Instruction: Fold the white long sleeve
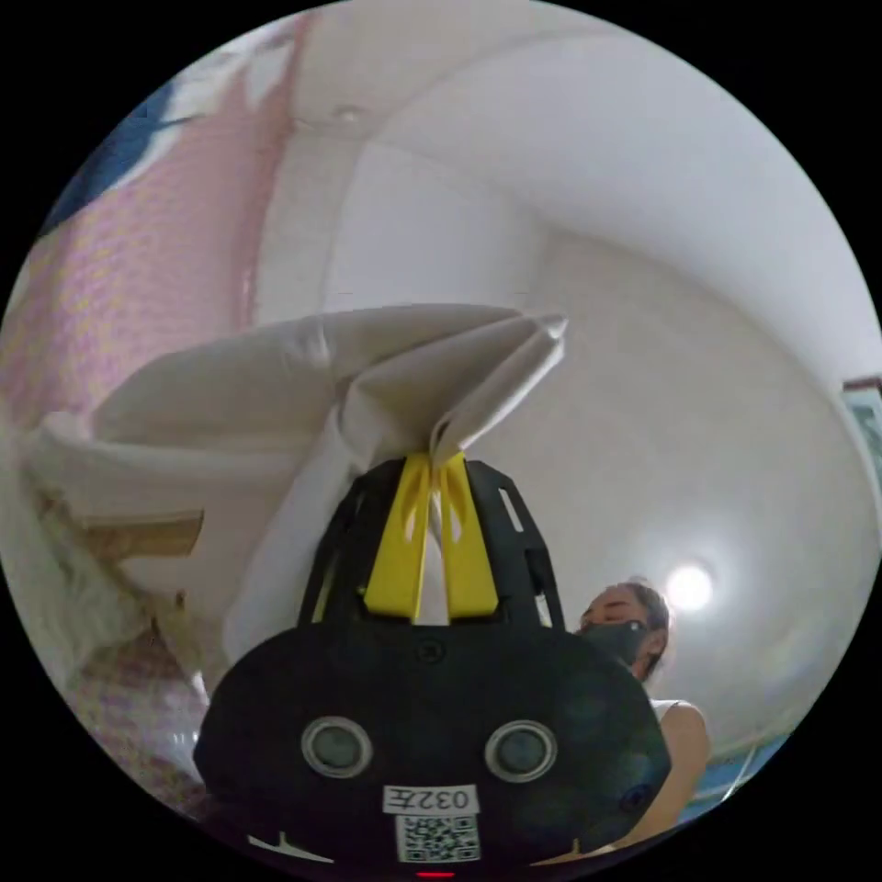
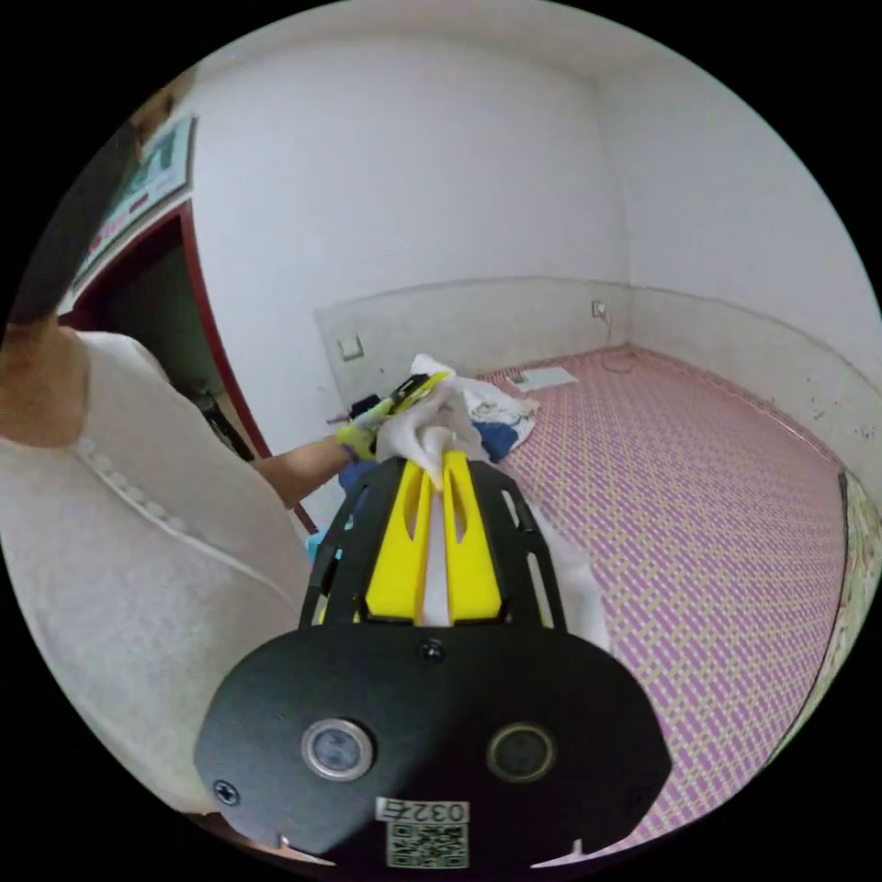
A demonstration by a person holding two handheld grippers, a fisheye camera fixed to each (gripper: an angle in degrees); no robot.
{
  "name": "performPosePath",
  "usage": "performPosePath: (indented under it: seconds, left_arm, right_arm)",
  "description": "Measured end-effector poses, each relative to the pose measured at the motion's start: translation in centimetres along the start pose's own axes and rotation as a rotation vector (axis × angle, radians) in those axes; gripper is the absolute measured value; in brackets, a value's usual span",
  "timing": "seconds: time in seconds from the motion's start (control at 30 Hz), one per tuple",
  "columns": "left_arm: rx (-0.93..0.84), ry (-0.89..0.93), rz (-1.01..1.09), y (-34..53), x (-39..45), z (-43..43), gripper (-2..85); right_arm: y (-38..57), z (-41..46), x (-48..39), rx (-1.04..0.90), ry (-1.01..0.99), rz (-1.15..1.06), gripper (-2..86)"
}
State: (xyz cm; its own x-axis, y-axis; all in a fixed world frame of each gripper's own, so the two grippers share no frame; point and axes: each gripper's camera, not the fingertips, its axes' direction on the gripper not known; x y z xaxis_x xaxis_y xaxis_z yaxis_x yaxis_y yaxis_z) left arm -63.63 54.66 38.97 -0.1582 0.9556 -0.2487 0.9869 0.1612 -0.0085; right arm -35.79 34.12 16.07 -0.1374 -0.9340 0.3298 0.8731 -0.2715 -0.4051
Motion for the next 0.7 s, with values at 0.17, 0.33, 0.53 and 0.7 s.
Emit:
performPosePath:
  seconds: [0.17, 0.33, 0.53, 0.7]
  left_arm:
    - [-0.271, 0.074, 0.254, -3.9, 5.7, 27.6, -0.1]
    - [-0.957, -0.292, 0.127, 1.8, -7.5, 57.1, 7.8]
    - [-0.937, -0.295, -0.065, 12.4, -21.7, 55.3, 6.3]
    - [-0.809, -0.550, -0.145, 17.8, -25.3, 40.2, 6.0]
  right_arm:
    - [3.6, -12.6, 7.0, 0.289, -0.006, 0.170, -1.0]
    - [19.8, -22.6, 21.3, 0.397, 0.382, 0.737, -0.9]
    - [42.8, -23.3, 26.5, 0.257, 0.451, 1.250, 0.0]
    - [51.0, -18.9, 26.6, 0.074, 0.324, 1.367, 4.3]
